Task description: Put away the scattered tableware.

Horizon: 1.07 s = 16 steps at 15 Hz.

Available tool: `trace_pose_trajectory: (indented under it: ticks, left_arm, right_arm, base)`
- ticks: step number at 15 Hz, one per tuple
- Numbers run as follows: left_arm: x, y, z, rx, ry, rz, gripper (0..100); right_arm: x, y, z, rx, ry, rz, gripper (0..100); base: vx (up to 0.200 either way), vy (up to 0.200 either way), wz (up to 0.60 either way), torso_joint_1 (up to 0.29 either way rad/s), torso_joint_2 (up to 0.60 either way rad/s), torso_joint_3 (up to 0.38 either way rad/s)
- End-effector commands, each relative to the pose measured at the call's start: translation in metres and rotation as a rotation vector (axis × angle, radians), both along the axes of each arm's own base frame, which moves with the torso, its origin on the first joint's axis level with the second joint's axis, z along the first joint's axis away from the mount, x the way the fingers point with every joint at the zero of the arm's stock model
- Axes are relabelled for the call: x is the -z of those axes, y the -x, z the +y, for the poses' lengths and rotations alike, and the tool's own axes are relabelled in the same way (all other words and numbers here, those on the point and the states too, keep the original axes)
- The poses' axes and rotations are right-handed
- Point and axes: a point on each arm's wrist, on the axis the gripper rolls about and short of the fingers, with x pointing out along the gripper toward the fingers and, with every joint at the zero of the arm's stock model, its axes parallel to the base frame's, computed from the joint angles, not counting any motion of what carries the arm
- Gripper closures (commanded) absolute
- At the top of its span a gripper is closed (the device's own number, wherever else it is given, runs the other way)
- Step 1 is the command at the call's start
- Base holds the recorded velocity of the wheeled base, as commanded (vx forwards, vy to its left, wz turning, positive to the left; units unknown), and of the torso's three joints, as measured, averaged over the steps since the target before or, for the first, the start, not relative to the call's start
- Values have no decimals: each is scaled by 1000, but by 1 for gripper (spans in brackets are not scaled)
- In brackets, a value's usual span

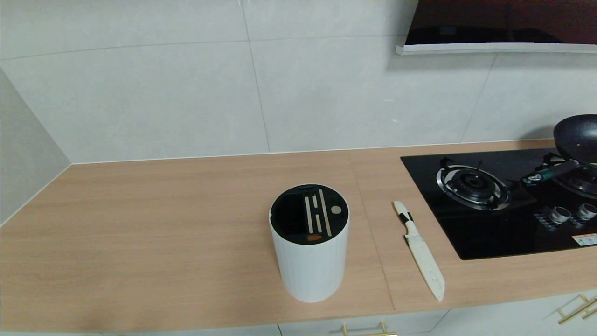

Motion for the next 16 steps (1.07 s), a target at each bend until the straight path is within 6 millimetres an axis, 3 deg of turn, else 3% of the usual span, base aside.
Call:
trace_pose_trajectory:
  ticks: [1, 4, 13, 16]
  left_arm:
    - [0, 0, 0, 0, 0, 0, 0]
    - [0, 0, 0, 0, 0, 0, 0]
    - [0, 0, 0, 0, 0, 0, 0]
    - [0, 0, 0, 0, 0, 0, 0]
  right_arm:
    - [0, 0, 0, 0, 1, 1, 0]
    - [0, 0, 0, 1, -2, 1, 0]
    - [0, 0, 0, -8, 24, 3, 0]
    - [-65, -3, 1, -144, 6, -15, 0]
  base:
    - [0, 0, 0, 193, -378, -193]
    - [0, 0, 0, 139, -274, -142]
    - [0, 0, 0, 0, 0, 0]
    - [0, 0, 0, 0, 0, 0]
